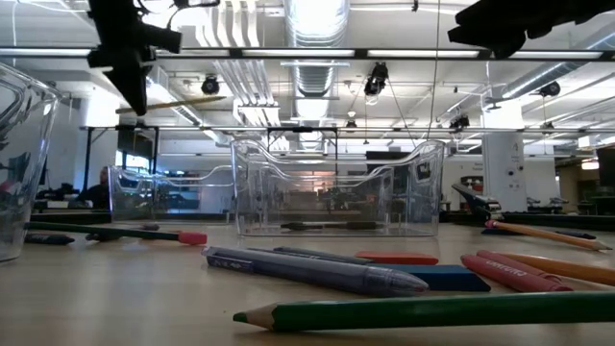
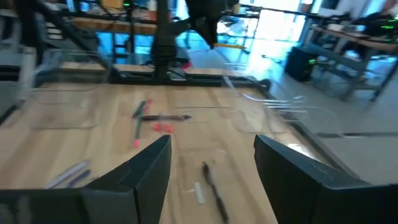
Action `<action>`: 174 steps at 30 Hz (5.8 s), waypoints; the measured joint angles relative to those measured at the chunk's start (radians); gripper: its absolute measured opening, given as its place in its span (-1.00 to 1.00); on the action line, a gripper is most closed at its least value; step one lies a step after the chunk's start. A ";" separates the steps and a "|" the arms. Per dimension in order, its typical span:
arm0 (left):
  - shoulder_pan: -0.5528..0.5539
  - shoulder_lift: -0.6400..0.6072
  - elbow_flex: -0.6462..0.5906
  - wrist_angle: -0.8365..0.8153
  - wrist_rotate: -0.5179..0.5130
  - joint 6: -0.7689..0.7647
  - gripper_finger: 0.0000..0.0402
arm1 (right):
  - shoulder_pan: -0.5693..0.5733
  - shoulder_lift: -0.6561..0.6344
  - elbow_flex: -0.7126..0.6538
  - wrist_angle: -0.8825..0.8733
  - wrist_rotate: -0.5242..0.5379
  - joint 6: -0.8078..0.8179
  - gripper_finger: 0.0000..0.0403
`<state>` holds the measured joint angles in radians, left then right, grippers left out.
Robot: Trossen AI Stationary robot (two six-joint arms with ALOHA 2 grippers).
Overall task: Sort crayons/erasers/pens/pencils in bins
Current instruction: Put the yellow pencil into the top left transparent bin, then put the left orange eraser into the top right transparent bin
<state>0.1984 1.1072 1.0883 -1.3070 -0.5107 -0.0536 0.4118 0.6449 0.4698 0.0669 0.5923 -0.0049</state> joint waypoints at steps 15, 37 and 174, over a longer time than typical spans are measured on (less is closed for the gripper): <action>0.423 0.257 -0.002 0.166 -0.020 0.354 -0.93 | 0.000 0.000 0.000 -0.002 0.021 -0.018 0.09; 0.441 0.248 0.099 0.109 0.047 0.224 0.14 | 0.000 0.000 0.000 -0.003 0.024 -0.033 0.09; -0.327 0.525 -0.116 0.554 0.308 -0.086 -0.79 | 0.000 0.000 0.000 -0.010 0.038 -0.007 0.09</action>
<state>-0.1283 1.6327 0.9728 -0.7535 -0.2025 -0.1394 0.4117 0.6450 0.4694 0.0567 0.6300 -0.0116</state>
